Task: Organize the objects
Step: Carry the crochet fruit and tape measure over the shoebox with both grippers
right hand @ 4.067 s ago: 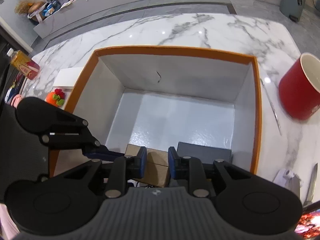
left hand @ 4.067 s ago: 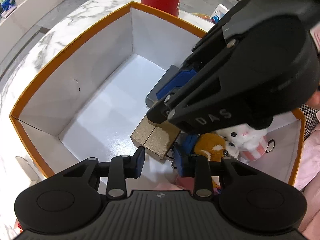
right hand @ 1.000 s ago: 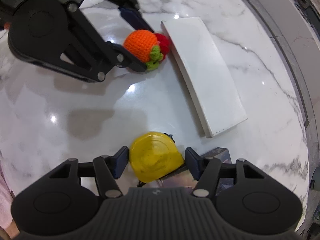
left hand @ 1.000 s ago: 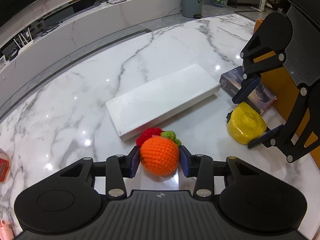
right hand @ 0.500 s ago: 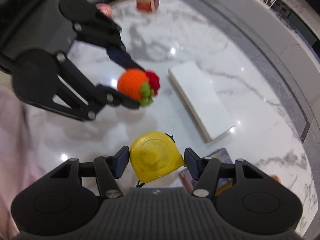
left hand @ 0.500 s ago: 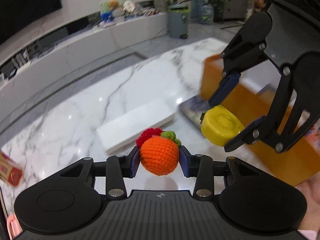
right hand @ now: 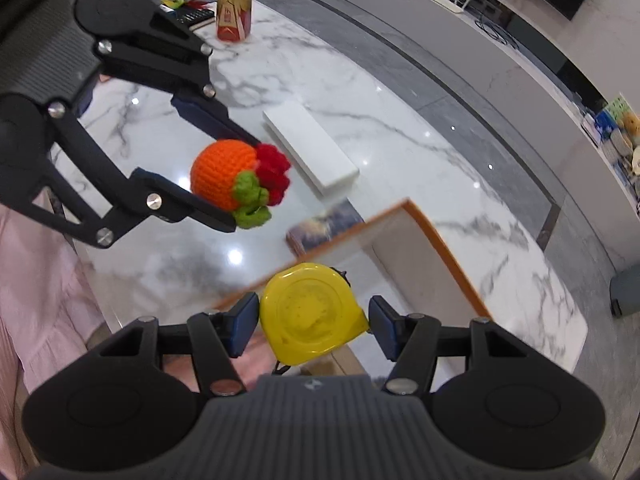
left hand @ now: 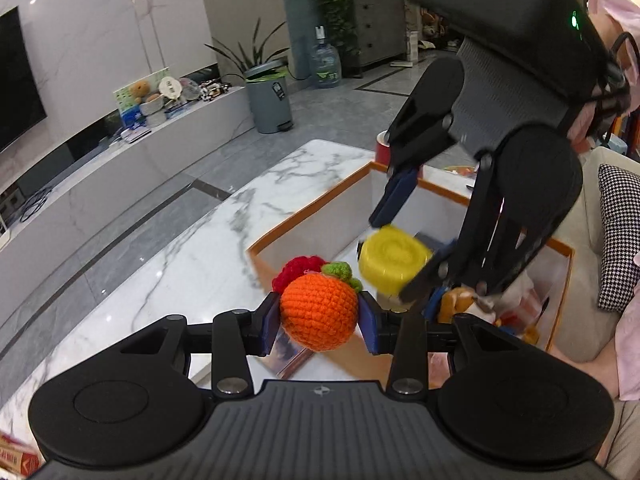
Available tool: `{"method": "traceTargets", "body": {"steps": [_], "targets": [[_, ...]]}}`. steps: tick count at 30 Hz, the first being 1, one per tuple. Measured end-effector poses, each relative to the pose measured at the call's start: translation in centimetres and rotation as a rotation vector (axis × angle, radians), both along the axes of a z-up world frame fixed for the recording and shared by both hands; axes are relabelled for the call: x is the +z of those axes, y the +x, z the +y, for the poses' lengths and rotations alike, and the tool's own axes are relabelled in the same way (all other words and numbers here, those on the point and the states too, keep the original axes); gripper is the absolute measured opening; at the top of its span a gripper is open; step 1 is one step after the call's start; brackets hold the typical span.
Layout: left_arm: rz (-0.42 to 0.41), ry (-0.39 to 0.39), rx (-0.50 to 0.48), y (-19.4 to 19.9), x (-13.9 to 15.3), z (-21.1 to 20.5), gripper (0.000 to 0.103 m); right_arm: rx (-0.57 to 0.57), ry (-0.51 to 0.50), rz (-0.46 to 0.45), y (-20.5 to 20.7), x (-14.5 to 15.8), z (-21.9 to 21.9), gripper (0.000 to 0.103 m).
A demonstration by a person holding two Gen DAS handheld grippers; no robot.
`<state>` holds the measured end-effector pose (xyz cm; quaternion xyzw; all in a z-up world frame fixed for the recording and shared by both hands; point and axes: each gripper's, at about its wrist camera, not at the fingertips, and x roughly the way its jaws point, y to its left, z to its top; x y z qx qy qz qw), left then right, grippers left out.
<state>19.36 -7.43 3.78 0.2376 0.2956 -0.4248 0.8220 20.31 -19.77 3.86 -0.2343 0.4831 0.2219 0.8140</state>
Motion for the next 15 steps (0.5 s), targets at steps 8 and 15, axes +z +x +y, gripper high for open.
{"method": "traceTargets", "body": {"steps": [8, 15], "targets": [[-0.006, 0.044, -0.038, 1.2, -1.8, -2.0, 0.047, 0.024, 0.01, 0.028, 0.9, -3.1, -0.7, 0.062], [0.017, 0.027, -0.055, 3.3, -3.3, -2.1, 0.047, 0.061, 0.041, 0.065, 2.8, -6.5, -0.8, 0.062]]}}
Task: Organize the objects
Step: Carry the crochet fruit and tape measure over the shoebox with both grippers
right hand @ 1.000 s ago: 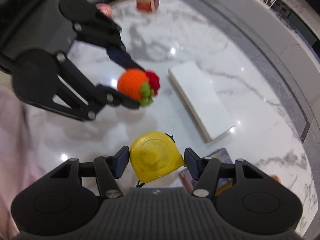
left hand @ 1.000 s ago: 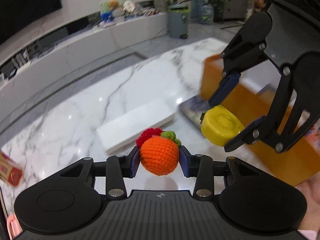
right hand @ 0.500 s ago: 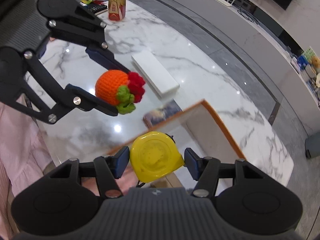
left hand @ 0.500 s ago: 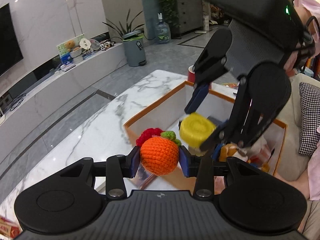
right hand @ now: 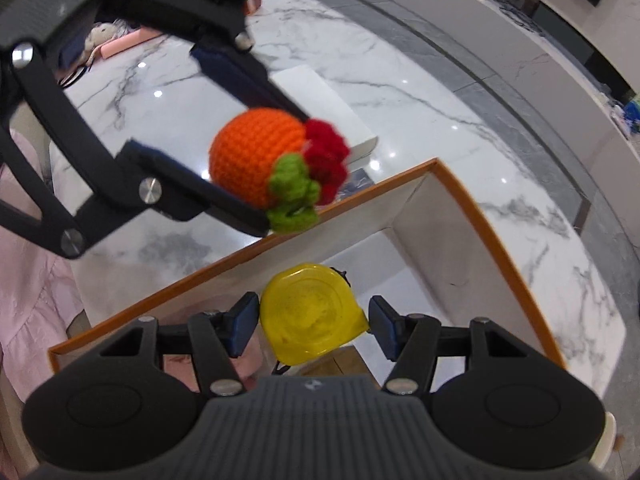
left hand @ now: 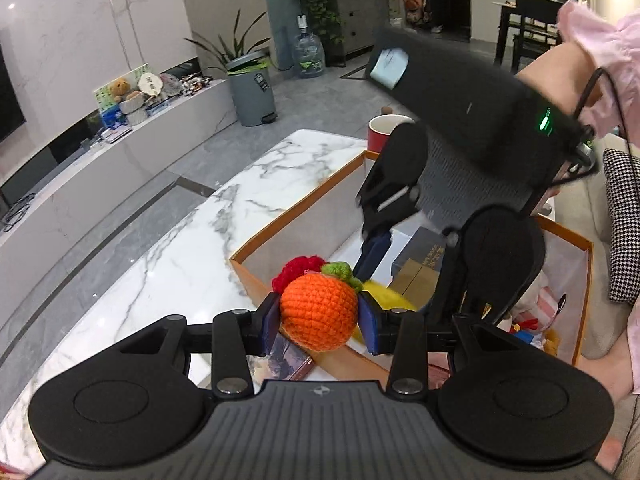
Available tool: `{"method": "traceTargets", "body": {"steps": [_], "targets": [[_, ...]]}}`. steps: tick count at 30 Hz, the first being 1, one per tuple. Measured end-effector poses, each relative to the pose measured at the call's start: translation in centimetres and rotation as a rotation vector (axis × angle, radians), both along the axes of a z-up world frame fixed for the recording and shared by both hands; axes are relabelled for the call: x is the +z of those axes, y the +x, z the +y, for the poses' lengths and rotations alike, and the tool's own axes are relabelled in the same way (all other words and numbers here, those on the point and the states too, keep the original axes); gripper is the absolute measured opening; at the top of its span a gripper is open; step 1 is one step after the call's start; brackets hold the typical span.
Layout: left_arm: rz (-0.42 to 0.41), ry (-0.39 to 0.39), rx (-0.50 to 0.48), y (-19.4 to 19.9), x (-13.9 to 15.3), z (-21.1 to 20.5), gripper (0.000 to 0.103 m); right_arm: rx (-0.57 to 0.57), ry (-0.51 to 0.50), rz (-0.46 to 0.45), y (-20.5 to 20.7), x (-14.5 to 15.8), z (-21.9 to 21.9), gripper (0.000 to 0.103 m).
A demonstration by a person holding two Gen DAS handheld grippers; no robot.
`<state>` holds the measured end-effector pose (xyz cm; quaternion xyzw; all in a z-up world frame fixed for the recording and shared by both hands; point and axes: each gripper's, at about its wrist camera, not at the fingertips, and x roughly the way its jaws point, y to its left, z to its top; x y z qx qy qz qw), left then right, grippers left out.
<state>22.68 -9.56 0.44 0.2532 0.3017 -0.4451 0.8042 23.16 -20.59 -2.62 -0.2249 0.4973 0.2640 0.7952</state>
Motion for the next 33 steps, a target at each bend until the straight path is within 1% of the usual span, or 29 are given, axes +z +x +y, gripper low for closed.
{"method": "traceTargets", "body": {"steps": [5, 9, 13, 16, 20, 27, 30, 33], "targets": [[0.012, -0.002, -0.029, 0.9, -0.8, -0.9, 0.047, 0.046, -0.006, 0.043, 1.3, -2.0, 0.3, 0.062], [0.0, 0.032, -0.059, 0.9, -1.7, -1.9, 0.047, 0.089, -0.034, 0.077, 1.8, -3.5, 0.8, 0.062], [-0.007, 0.059, -0.088, 0.9, -2.3, -2.6, 0.047, 0.102, -0.059, 0.134, 2.3, -4.9, 1.1, 0.062], [-0.012, 0.076, -0.096, 0.8, -2.7, -3.0, 0.047, 0.108, -0.078, 0.154, 2.6, -5.7, 1.2, 0.062], [-0.008, 0.091, -0.117, 0.7, -2.8, -3.0, 0.047, 0.105, -0.053, 0.164, 3.0, -6.0, 1.3, 0.062], [-0.012, 0.141, -0.139, 1.0, -3.3, -3.8, 0.047, 0.107, -0.066, 0.199, 3.8, -6.5, 1.8, 0.063], [-0.017, 0.162, -0.144, 1.1, -3.5, -4.0, 0.047, 0.1, -0.057, 0.203, 3.8, -6.4, 1.9, 0.06], [-0.016, 0.182, -0.152, 0.9, -3.6, -4.2, 0.047, 0.084, -0.051, 0.196, 3.6, -6.2, 1.7, 0.06]]}}
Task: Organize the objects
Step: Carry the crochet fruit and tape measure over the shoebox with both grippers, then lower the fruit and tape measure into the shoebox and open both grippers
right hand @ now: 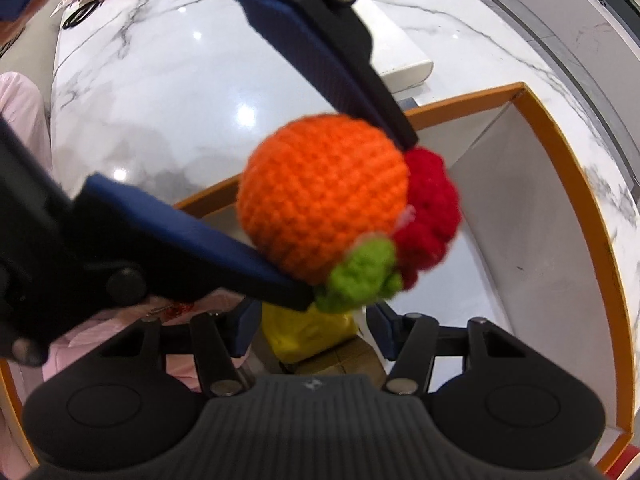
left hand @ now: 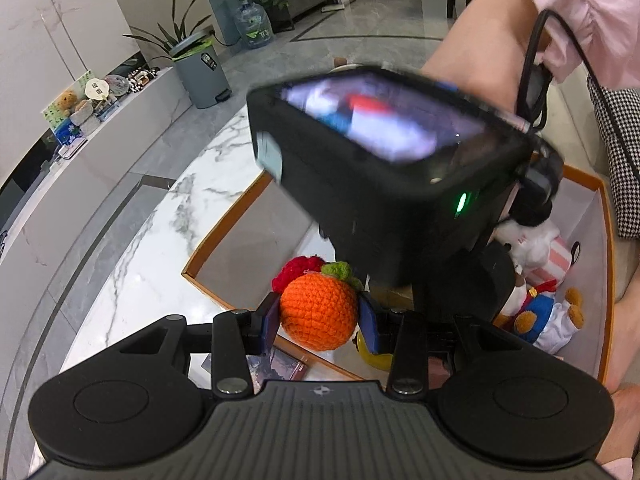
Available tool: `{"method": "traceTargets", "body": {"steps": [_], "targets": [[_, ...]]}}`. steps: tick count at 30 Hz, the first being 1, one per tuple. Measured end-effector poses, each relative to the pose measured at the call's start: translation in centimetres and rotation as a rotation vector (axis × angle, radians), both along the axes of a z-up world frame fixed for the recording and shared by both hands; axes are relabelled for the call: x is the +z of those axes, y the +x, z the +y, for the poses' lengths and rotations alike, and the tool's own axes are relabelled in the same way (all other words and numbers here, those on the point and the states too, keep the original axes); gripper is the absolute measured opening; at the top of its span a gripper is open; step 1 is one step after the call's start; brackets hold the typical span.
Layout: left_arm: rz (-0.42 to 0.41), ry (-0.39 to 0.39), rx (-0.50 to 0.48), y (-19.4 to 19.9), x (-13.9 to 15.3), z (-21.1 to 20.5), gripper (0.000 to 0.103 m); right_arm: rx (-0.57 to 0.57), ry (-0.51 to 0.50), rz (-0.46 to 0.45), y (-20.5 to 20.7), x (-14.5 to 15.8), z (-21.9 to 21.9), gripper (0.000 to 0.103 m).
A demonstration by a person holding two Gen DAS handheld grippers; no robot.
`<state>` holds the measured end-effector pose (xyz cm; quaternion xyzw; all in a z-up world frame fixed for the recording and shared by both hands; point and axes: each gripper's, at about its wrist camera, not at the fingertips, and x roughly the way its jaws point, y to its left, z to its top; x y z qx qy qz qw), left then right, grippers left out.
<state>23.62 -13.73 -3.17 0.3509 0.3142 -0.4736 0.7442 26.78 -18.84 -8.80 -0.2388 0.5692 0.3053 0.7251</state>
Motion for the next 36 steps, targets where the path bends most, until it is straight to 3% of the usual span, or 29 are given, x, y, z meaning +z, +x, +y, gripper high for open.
{"method": "traceTargets", "body": {"steps": [5, 9, 12, 16, 22, 23, 26, 30, 36], "targets": [[-0.009, 0.07, -0.057, -0.4, -0.5, -0.8, 0.047, -0.055, 0.048, -0.07, -1.2, 2.6, -1.5, 0.06], [-0.021, 0.191, -0.137, -0.6, -1.4, -2.1, 0.047, -0.115, 0.077, -0.153, -2.8, 5.4, -3.5, 0.06], [-0.005, 0.277, -0.207, -0.8, -2.3, -3.0, 0.048, -0.227, 0.138, -0.196, -3.6, 6.8, -5.3, 0.06], [0.005, 0.418, -0.306, -1.0, -3.7, -4.2, 0.048, -0.356, 0.205, -0.207, -4.1, 6.9, -6.8, 0.06], [0.094, 0.569, -0.384, -0.7, -5.7, -6.1, 0.048, -0.379, 0.208, -0.222, 0.2, 5.2, -7.8, 0.06], [0.099, 0.584, -0.391, -0.6, -6.0, -6.3, 0.048, -0.379, 0.21, -0.219, -2.9, 4.6, -7.7, 0.06], [0.132, 0.619, -0.391, -0.1, -6.7, -6.8, 0.048, -0.38, 0.219, -0.219, -2.9, 3.7, -7.6, 0.06], [0.158, 0.659, -0.395, 0.2, -7.7, -6.6, 0.05, -0.386, 0.235, -0.221, -6.2, 5.5, -8.3, 0.06], [0.174, 0.621, -0.388, 0.4, -7.4, -5.3, 0.054, -0.393, 0.241, -0.215, -6.5, 5.3, -8.7, 0.06]]}}
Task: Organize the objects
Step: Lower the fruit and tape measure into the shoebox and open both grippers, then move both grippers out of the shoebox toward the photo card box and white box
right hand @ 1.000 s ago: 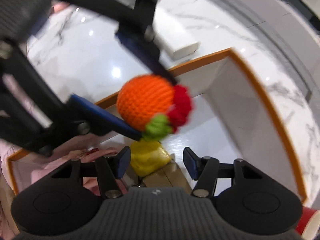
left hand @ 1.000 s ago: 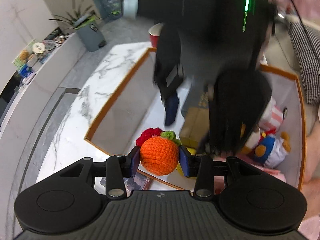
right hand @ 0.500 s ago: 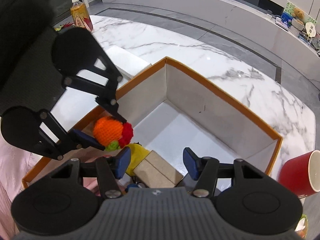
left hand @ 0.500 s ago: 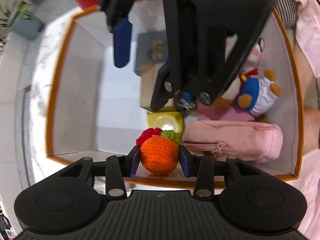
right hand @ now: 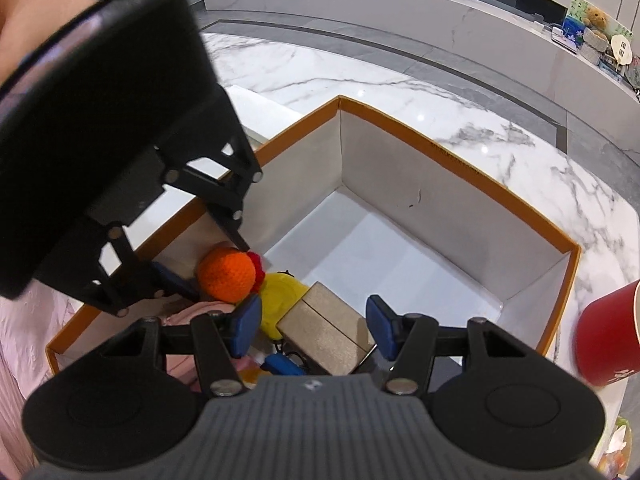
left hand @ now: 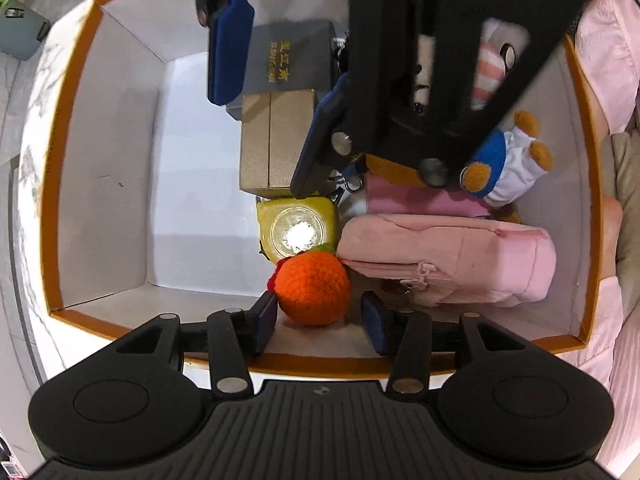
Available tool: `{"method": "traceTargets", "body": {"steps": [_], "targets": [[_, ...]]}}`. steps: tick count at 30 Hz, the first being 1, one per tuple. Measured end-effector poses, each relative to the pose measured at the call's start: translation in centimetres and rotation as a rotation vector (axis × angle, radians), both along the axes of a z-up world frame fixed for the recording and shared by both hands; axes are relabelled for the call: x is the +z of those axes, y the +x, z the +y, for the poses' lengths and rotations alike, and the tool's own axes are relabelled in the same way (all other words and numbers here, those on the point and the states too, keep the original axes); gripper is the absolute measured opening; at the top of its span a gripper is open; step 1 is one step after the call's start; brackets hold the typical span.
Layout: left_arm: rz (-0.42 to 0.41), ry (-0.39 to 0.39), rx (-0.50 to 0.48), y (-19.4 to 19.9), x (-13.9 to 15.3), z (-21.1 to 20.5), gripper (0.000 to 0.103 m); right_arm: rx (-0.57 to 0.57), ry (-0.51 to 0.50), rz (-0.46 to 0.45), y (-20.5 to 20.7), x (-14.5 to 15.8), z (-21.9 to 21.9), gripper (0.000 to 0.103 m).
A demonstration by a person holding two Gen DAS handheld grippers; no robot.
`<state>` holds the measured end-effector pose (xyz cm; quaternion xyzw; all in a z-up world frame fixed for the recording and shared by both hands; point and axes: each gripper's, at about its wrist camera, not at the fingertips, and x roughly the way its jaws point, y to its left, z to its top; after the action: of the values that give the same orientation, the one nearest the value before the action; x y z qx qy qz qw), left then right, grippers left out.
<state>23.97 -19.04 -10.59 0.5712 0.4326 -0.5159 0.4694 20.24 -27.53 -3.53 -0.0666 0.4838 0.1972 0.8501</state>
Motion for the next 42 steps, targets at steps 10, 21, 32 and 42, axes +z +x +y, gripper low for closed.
{"method": "traceTargets", "body": {"steps": [10, 21, 32, 42], "targets": [[-0.01, -0.01, 0.011, -0.6, -0.6, 0.5, 0.041, 0.002, -0.028, 0.01, 0.2, -0.3, 0.9, 0.051], [-0.069, -0.1, 0.033, -1.8, 2.2, 2.7, 0.043, 0.008, -0.071, 0.003, -1.3, 1.5, 1.9, 0.051], [-0.137, -0.269, 0.192, -3.1, 8.7, 5.4, 0.043, 0.006, -0.118, -0.068, -3.8, 5.6, 4.6, 0.048], [-0.274, -0.359, 0.388, -2.8, 11.8, 14.3, 0.044, 0.105, -0.174, -0.118, -2.4, 7.7, 9.4, 0.043]]}}
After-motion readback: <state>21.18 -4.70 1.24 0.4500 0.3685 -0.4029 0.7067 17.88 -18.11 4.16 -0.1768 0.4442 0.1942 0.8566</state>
